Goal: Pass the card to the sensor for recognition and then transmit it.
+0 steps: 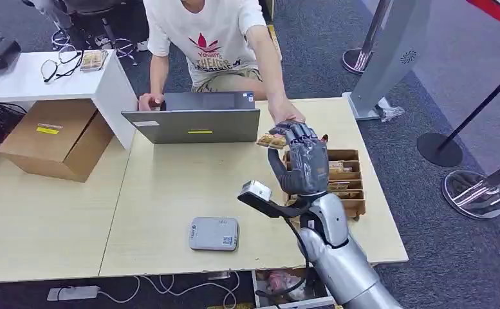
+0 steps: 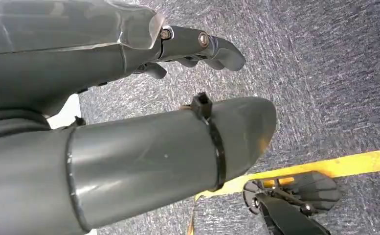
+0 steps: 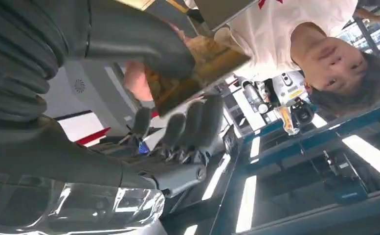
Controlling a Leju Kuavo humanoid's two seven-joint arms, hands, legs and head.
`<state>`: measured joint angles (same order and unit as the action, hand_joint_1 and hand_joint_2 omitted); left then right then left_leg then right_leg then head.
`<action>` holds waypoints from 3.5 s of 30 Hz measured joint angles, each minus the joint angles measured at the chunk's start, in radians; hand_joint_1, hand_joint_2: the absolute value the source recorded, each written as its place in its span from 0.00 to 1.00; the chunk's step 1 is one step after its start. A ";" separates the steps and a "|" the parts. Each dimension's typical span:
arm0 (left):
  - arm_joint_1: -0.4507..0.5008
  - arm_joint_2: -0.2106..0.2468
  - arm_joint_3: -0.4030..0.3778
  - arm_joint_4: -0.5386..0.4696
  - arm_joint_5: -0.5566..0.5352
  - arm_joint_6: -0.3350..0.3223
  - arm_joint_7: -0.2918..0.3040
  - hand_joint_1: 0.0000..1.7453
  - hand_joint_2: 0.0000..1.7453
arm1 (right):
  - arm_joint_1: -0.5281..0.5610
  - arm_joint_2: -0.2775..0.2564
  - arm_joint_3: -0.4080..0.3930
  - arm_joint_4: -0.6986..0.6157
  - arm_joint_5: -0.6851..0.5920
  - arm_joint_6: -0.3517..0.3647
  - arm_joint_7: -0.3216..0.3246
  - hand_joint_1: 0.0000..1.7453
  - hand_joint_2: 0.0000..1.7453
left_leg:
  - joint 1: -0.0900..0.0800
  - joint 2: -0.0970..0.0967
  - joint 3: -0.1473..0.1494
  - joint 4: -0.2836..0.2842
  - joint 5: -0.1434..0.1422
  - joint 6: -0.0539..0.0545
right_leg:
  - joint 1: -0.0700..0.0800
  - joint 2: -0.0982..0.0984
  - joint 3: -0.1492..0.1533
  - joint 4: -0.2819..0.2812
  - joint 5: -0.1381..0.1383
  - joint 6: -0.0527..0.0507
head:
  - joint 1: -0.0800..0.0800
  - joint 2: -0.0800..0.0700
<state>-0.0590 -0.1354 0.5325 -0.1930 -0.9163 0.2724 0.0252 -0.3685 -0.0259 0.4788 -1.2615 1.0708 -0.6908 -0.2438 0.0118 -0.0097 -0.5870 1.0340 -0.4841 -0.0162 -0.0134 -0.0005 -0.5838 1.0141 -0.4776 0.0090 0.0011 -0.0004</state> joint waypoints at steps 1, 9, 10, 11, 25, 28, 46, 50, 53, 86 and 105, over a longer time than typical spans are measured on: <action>0.000 0.000 0.000 0.000 0.000 0.000 -0.003 0.00 0.00 | -0.001 0.000 0.002 0.002 0.000 0.000 0.000 1.00 1.00 | 0.000 0.000 0.000 0.000 0.000 0.000 | 0.000 0.000 0.000 0.000 0.000 0.000 | 0.000 0.000; 0.001 0.000 0.000 0.000 -0.002 0.000 -0.004 0.00 0.00 | -0.004 0.000 0.008 0.004 0.008 0.000 0.010 1.00 1.00 | 0.000 0.000 0.000 0.000 0.000 0.000 | 0.000 0.000 0.000 0.000 0.000 0.000 | 0.000 0.000; 0.001 0.000 0.000 0.000 -0.002 0.000 -0.004 0.00 0.00 | -0.004 0.000 0.008 0.004 0.009 0.000 0.011 1.00 1.00 | 0.000 0.000 0.000 0.000 0.000 0.000 | 0.000 0.000 0.000 0.000 0.000 0.000 | 0.000 0.000; 0.001 0.000 0.000 0.000 -0.002 0.000 -0.004 0.00 0.00 | -0.004 0.000 0.008 0.004 0.009 0.000 0.012 1.00 1.00 | 0.000 0.000 0.000 0.000 0.000 0.000 | 0.000 0.000 0.000 0.000 0.000 0.000 | 0.000 0.000; 0.002 0.000 0.000 0.000 -0.002 0.006 -0.004 0.00 0.00 | 0.015 0.000 0.027 -0.059 -0.425 0.295 -0.078 1.00 1.00 | 0.000 0.000 0.000 0.000 0.000 0.000 | 0.000 0.000 0.000 0.000 0.000 0.000 | 0.000 0.000; 0.002 0.000 0.000 0.000 -0.005 -0.001 -0.004 0.00 0.00 | 0.021 0.000 0.031 -0.079 -0.529 0.392 -0.090 1.00 1.00 | 0.000 0.000 0.000 0.000 0.000 0.000 | 0.000 0.000 0.000 0.000 0.000 0.000 | 0.000 0.000; -0.006 0.000 -0.010 0.000 -0.035 -0.021 0.008 0.00 0.00 | 0.021 0.000 0.124 0.024 -0.691 0.591 -0.084 1.00 1.00 | 0.000 0.000 0.000 0.000 0.000 0.000 | 0.000 0.000 0.000 0.000 0.000 0.000 | 0.000 0.000; -0.009 0.000 -0.010 0.000 -0.031 -0.021 0.010 0.00 0.00 | 0.000 0.004 0.153 0.087 -0.702 0.605 -0.086 1.00 1.00 | 0.000 0.000 0.000 0.000 0.000 0.000 | 0.000 0.000 0.000 0.000 0.000 0.000 | 0.000 0.000; -0.008 -0.001 -0.010 0.000 -0.021 -0.007 0.005 0.00 0.00 | -0.018 0.011 0.171 0.136 -0.707 0.610 -0.090 1.00 1.00 | 0.000 0.000 0.000 0.000 0.000 0.000 | 0.000 0.000 0.000 0.000 0.000 0.000 | 0.000 0.000; -0.009 -0.011 -0.026 0.000 -0.038 0.015 -0.004 0.00 0.00 | -0.117 0.066 0.314 0.529 -0.752 0.657 -0.090 1.00 1.00 | 0.000 0.000 0.000 0.000 0.000 0.000 | 0.000 0.000 0.000 0.000 0.000 0.000 | 0.000 0.000; -0.008 -0.011 -0.026 0.000 -0.033 0.016 -0.004 0.00 0.00 | -0.176 0.086 0.340 0.645 -0.788 0.684 -0.090 1.00 1.00 | 0.000 0.000 0.000 0.000 0.000 0.000 | 0.000 0.000 0.000 0.000 0.000 0.000 | 0.000 0.000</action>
<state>-0.0668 -0.1465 0.5070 -0.1930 -0.9495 0.2880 0.0210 -0.5446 0.0599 0.8186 -0.6168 0.2831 -0.0069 -0.3338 0.0120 -0.0097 -0.5867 1.0340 -0.4839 -0.0165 -0.0133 -0.0002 -0.5837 1.0142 -0.4775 0.0089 0.0015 -0.0004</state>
